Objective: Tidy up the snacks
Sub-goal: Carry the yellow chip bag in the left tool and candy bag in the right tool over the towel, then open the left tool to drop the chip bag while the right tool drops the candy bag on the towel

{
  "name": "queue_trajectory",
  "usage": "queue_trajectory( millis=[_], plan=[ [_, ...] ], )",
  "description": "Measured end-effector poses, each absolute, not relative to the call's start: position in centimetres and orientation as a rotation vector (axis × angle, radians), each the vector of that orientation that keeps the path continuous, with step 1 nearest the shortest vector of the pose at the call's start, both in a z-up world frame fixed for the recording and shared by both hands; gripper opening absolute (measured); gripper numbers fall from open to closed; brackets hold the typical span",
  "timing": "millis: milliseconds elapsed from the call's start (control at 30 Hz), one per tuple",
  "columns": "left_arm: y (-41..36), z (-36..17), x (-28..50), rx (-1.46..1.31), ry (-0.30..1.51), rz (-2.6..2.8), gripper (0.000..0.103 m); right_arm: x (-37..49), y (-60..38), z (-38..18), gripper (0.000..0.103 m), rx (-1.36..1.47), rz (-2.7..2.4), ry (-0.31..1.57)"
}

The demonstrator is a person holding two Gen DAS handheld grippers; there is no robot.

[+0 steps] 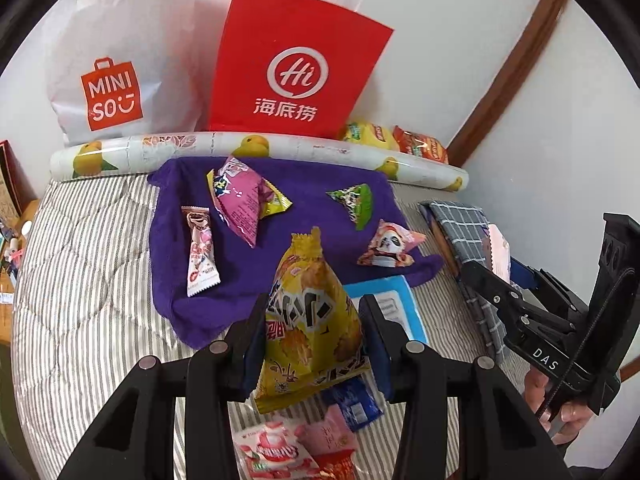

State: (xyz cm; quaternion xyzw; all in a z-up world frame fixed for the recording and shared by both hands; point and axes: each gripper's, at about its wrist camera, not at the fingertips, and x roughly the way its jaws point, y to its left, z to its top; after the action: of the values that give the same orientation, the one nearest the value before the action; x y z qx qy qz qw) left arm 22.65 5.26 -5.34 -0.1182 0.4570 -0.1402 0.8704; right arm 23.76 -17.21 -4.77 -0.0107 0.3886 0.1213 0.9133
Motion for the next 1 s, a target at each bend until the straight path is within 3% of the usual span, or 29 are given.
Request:
queue_trajectory(
  millis=[1000],
  plan=[
    [6.4, -11.1, 33.5, -0.243, 1.004, -0.214, 0.042, 36.3, -13.4, -12.2, 0.061, -0.001, 0.343, 0.974]
  ],
)
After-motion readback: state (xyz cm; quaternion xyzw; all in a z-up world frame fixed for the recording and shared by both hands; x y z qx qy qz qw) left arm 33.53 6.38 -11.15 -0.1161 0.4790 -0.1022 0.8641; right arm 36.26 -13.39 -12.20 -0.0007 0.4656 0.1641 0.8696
